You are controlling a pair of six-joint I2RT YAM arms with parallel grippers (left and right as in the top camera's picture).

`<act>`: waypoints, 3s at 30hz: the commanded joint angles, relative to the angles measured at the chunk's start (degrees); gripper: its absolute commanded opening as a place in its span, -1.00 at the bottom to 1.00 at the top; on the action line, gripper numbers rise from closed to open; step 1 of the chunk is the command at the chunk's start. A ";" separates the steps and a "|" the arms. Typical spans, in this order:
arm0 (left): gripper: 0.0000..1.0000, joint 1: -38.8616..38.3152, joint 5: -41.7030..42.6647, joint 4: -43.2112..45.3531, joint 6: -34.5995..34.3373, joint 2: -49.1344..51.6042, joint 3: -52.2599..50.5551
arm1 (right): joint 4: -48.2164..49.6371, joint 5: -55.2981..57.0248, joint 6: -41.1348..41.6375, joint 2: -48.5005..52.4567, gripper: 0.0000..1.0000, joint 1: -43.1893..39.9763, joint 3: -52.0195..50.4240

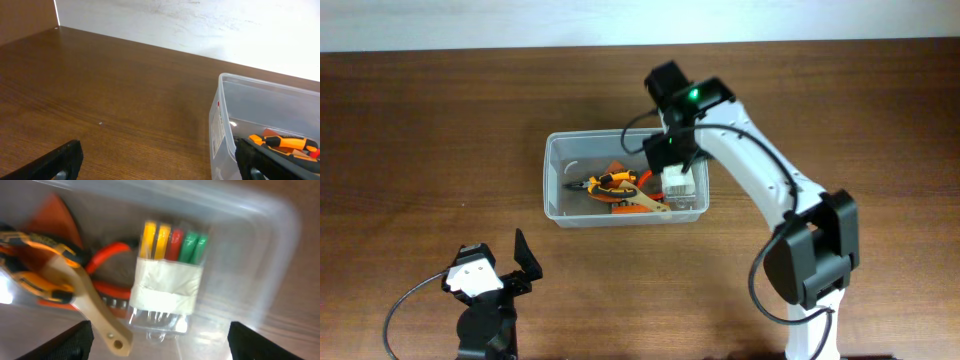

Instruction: Pack container

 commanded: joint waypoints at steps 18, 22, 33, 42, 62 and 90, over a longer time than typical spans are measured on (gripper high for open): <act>0.99 -0.17 -0.22 -0.09 0.50 -0.37 -0.17 | -13.35 4.09 -4.52 -4.83 0.97 -31.91 25.83; 0.99 -0.17 -0.22 -0.09 0.50 -0.37 -0.17 | -13.35 4.11 -4.55 -4.83 0.97 -34.23 25.83; 0.98 -0.17 -0.22 -0.09 0.50 -0.37 -0.17 | -13.35 4.11 -4.55 -4.83 0.97 -35.19 25.81; 0.98 -0.17 -0.22 -0.09 0.50 -0.37 -0.17 | -13.35 4.13 -4.55 -4.83 0.97 -35.19 25.81; 0.99 -0.17 -0.22 -0.09 0.50 -0.37 -0.17 | -13.38 4.11 -4.55 -40.13 0.97 -28.24 25.81; 0.98 -0.17 -0.22 -0.09 0.50 -0.37 -0.17 | 31.58 4.11 -4.31 -105.72 0.97 -23.56 -61.27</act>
